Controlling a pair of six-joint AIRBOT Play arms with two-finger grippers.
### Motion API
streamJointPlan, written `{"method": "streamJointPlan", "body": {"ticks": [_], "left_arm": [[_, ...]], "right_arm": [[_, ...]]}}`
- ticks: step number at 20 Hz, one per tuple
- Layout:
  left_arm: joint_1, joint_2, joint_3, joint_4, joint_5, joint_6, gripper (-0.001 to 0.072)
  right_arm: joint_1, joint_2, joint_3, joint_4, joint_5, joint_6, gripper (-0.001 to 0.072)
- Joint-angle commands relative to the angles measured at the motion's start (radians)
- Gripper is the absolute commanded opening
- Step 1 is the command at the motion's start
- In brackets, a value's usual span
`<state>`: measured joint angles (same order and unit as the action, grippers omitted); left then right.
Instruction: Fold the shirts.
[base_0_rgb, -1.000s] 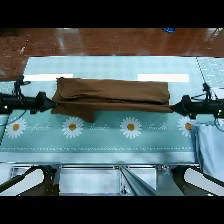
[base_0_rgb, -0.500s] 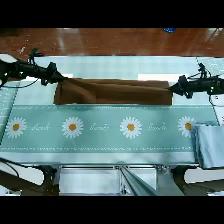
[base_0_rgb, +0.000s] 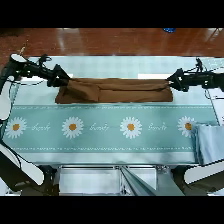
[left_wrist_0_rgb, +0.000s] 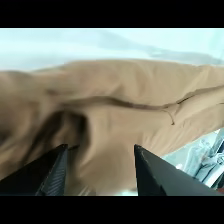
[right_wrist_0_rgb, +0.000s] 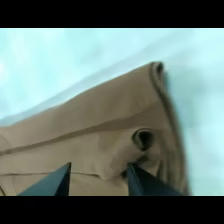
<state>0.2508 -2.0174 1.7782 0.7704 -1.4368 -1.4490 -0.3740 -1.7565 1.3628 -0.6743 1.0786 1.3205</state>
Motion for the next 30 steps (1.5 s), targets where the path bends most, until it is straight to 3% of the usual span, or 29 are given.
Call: {"method": "streamJointPlan", "body": {"ticks": [1, 4, 6, 9, 13, 20, 21, 23, 24, 25, 26, 27, 30], "left_arm": [[0.089, 0.038, 0.094, 0.045, -0.097, -0.004, 0.0507], [0.152, 0.196, 0.092, 0.127, 0.025, -0.003, 0.0506], [0.134, 0.301, 0.057, 0.13, 0.056, 0.06, 0.0507], [0.024, 0.489, -0.138, 0.131, 0.137, 0.149, 0.0506], [-0.124, 0.701, -0.414, 0.131, 0.339, 0.181, 0.0507], [-0.28, 0.716, -0.48, 0.128, 0.327, 0.128, 0.0507], [-0.303, 0.708, -0.48, 0.128, 0.35, 0.128, 0.0506], [-0.338, 0.691, -0.48, 0.128, 0.391, 0.128, 0.0505], [-0.351, 0.681, -0.48, 0.128, 0.398, 0.128, 0.0503], [-0.363, 0.669, -0.48, 0.127, 0.397, 0.128, 0.0428], [-0.372, 0.66, -0.48, 0.128, 0.393, 0.128, 0.0192], [-0.383, 0.65, -0.48, 0.128, 0.388, 0.13, 0.0022], [-0.422, 0.628, -0.48, 0.128, 0.379, 0.129, 0.0019]], "right_arm": [[-0.092, 0.073, 0.007, -0.034, 0.045, -0.003, 0.0411], [-0.155, 0.143, -0.006, -0.278, 0.119, 0.084, 0.0411], [-0.158, 0.156, -0.068, -0.332, 0.107, 0.125, 0.0411], [-0.13, 0.146, -0.163, -0.228, -0.012, 0.119, 0.0412], [-0.068, 0.049, -0.166, -0.094, -0.023, 0.061, 0.0416], [0.054, -0.04, -0.158, 0.083, -0.06, -0.037, 0.0406], [0.075, -0.04, -0.148, 0.081, -0.06, -0.043, 0.033], [0.096, -0.039, -0.12, 0.082, -0.007, -0.055, 0.0025], [0.097, -0.026, -0.111, 0.078, 0.029, -0.063, 0.0022], [0.096, -0.001, -0.111, 0.065, 0.052, -0.063, 0.0022], [0.093, 0.041, -0.112, 0.021, 0.078, -0.06, 0.0022], [0.092, 0.091, -0.117, -0.029, 0.098, -0.049, 0.0022], [0.059, 0.322, -0.216, -0.13, 0.13, -0.029, 0.002]]}}
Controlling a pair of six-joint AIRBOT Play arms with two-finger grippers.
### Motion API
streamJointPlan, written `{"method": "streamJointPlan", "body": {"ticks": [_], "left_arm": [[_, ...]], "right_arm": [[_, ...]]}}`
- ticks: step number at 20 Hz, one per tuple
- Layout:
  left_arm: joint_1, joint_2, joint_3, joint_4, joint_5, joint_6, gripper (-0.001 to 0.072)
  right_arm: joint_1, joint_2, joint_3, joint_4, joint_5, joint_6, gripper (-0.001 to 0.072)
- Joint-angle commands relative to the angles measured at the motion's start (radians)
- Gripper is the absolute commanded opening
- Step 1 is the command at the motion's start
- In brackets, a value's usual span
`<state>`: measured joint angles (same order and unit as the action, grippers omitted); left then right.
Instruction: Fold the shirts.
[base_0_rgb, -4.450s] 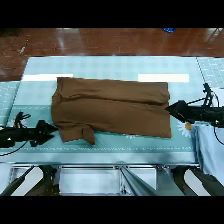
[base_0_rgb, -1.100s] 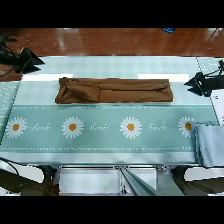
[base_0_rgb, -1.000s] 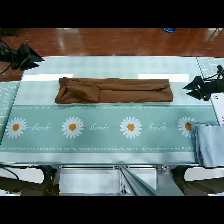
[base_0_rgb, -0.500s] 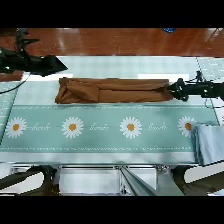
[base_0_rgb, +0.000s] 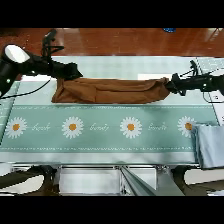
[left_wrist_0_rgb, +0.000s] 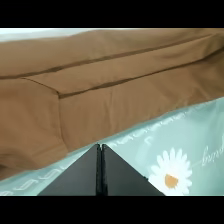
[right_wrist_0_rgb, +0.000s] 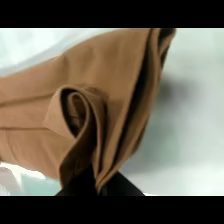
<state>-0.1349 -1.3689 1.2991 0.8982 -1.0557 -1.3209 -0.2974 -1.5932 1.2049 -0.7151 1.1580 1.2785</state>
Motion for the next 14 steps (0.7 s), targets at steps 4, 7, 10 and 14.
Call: {"method": "streamJointPlan", "body": {"ticks": [4, 7, 10, 14], "left_arm": [[-0.147, -0.092, 0.006, -0.001, 0.002, -0.111, 0.0019], [-0.293, -0.23, 0.061, -0.034, 0.002, -0.109, 0.0019], [-0.453, -0.38, 0.177, -0.039, 0.019, -0.142, 0.0019], [-0.639, -0.543, 0.314, -0.159, 0.047, -0.192, 0.0019]], "right_arm": [[-0.076, 0.573, -0.287, -0.126, 0.102, 0.008, 0.0021], [-0.074, 0.867, -0.389, -0.132, 0.161, 0.096, 0.0021], [-0.074, 1.064, -0.397, -0.127, 0.209, 0.181, 0.0021], [-0.074, 1.187, -0.397, -0.113, 0.249, 0.231, 0.0021]]}}
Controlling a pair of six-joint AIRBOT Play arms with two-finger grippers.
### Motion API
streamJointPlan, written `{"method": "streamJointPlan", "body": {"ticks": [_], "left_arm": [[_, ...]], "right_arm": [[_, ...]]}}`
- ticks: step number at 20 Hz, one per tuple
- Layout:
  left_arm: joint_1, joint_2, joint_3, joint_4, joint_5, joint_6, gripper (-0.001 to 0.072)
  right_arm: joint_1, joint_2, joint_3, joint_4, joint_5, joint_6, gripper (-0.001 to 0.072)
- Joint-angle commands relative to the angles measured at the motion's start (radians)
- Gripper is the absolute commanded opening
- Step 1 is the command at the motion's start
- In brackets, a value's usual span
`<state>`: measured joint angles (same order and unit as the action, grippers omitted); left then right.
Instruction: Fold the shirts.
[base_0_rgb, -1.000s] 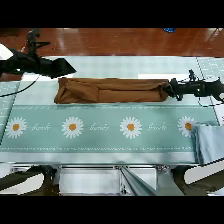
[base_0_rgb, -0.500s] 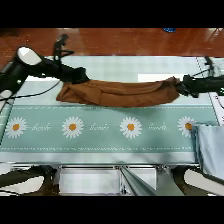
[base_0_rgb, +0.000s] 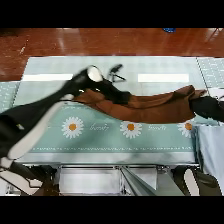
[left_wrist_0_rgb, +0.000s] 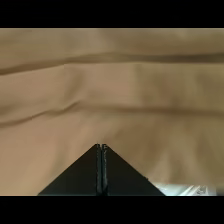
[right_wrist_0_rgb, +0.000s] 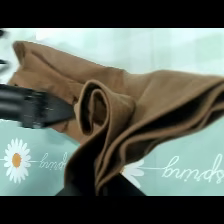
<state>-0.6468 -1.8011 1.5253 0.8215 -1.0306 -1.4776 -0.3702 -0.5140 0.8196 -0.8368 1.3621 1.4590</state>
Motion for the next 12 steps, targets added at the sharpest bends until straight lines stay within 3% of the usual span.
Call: {"method": "streamJointPlan", "body": {"ticks": [1, 6, 9, 12], "left_arm": [[-0.169, -0.143, 0.115, -0.112, 0.033, -0.035, 0.0019], [-0.247, -0.213, 0.179, -0.179, 0.0, -0.035, 0.0019], [-0.108, -0.185, 0.234, -0.179, -0.06, -0.039, 0.0019], [0.118, -0.066, 0.239, -0.098, -0.181, -0.039, 0.0019]], "right_arm": [[-0.001, 0.111, -0.011, 0.02, 0.056, 0.05, 0.0021], [-0.001, 0.109, -0.011, 0.034, 0.014, 0.048, 0.0021], [0.0, 0.09, -0.011, 0.054, 0.007, 0.043, 0.0021], [0.008, 0.003, -0.01, 0.2, -0.01, -0.03, 0.0021]]}}
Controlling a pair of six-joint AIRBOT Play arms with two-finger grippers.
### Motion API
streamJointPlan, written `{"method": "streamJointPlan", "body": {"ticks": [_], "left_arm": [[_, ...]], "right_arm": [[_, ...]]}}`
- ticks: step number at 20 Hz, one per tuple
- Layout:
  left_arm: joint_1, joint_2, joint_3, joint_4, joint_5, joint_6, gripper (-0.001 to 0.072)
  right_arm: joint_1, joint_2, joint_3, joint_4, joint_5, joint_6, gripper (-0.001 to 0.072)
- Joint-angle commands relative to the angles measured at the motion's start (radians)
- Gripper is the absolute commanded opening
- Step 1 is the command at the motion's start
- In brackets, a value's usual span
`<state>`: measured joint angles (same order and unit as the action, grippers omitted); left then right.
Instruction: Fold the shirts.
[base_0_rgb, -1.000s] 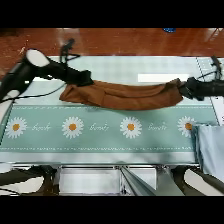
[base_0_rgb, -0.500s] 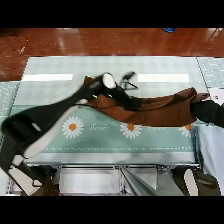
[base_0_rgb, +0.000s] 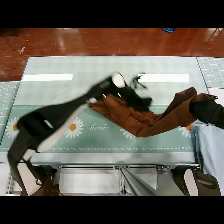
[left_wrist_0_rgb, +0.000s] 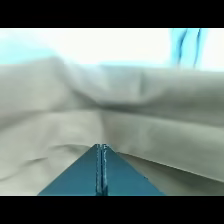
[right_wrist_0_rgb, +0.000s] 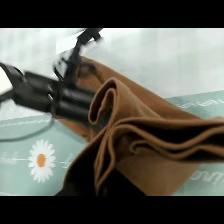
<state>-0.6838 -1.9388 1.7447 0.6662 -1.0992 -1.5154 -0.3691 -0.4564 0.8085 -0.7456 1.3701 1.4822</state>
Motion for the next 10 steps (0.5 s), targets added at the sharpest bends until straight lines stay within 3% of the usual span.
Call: {"method": "streamJointPlan", "body": {"ticks": [1, 3, 5, 10], "left_arm": [[0.239, 0.132, 0.015, 0.134, -0.163, -0.006, 0.0019], [0.397, 0.3, -0.011, 0.235, -0.214, 0.009, 0.002], [0.527, 0.514, -0.064, 0.348, -0.177, 0.026, 0.002], [0.713, 0.993, -0.328, 0.578, -0.146, 0.03, 0.002]], "right_arm": [[0.037, -0.091, 0.005, 0.127, -0.044, -0.063, 0.0021], [0.162, -0.187, 0.023, 0.128, -0.144, -0.091, 0.0021], [0.317, -0.342, 0.067, 0.132, -0.234, -0.105, 0.0021], [0.671, -0.824, 0.362, 0.146, -0.407, -0.129, 0.0022]]}}
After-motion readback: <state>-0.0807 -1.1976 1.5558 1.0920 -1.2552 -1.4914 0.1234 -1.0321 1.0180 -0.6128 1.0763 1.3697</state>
